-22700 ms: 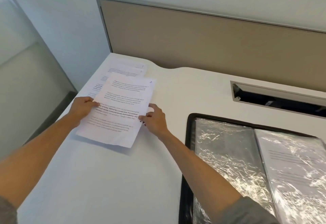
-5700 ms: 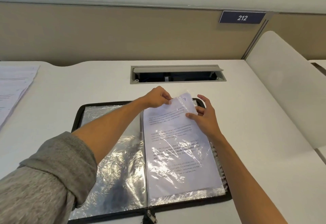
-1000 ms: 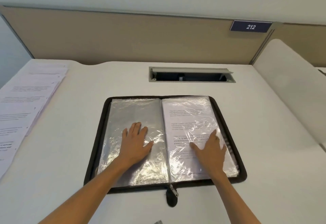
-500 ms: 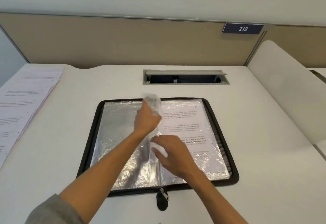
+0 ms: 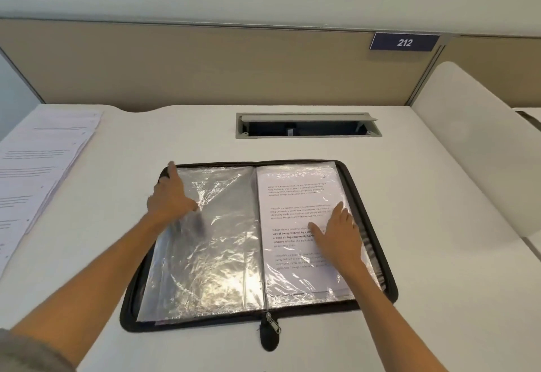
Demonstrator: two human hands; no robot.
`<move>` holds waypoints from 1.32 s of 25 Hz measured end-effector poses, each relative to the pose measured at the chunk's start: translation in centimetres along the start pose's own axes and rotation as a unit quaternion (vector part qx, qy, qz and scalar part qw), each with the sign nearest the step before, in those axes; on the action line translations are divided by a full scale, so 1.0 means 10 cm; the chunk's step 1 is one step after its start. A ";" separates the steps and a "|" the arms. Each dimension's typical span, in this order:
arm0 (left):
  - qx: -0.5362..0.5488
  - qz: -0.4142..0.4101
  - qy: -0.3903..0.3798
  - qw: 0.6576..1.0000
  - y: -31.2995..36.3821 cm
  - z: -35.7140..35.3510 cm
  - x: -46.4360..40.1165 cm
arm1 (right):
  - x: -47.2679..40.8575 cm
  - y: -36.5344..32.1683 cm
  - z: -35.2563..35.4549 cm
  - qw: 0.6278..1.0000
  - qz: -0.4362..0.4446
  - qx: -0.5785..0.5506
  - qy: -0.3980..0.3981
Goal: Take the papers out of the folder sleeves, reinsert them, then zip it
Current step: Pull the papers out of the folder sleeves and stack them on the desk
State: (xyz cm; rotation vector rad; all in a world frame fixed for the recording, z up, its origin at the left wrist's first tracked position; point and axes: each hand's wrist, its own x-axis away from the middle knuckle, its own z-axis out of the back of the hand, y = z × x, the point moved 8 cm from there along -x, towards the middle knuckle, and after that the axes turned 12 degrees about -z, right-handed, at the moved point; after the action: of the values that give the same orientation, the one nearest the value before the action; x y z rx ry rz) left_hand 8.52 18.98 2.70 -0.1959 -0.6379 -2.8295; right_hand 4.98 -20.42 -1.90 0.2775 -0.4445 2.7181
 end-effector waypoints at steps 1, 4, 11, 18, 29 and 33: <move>-0.099 -0.050 0.002 0.994 0.15 -0.01 0.02 | 0.02 -0.04 -0.02 1.000 0.017 -0.007 0.015; -0.188 -0.218 -0.004 0.958 0.79 -0.29 0.17 | 0.03 -0.07 0.06 0.992 0.034 -0.099 0.075; -0.132 -0.378 -0.098 0.911 1.41 -1.40 0.78 | -0.30 0.03 0.26 0.957 -0.022 -0.284 0.050; -0.110 -0.422 0.007 0.900 1.36 -1.41 0.87 | -0.75 -0.13 0.47 0.954 -0.040 -0.297 -0.004; -0.029 -0.407 0.056 0.911 1.72 -0.94 0.18 | -1.09 -0.45 0.73 0.936 0.041 -0.335 -0.102; 0.077 -0.324 0.056 0.941 1.92 -0.62 -0.61 | -1.03 -0.38 0.83 0.898 0.042 -0.414 -0.141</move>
State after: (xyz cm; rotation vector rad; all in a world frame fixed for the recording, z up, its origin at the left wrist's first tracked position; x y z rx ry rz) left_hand 18.79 0.67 3.86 0.2529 -1.0545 -3.3427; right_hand 17.00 -23.29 4.31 0.4059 -1.6460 2.2909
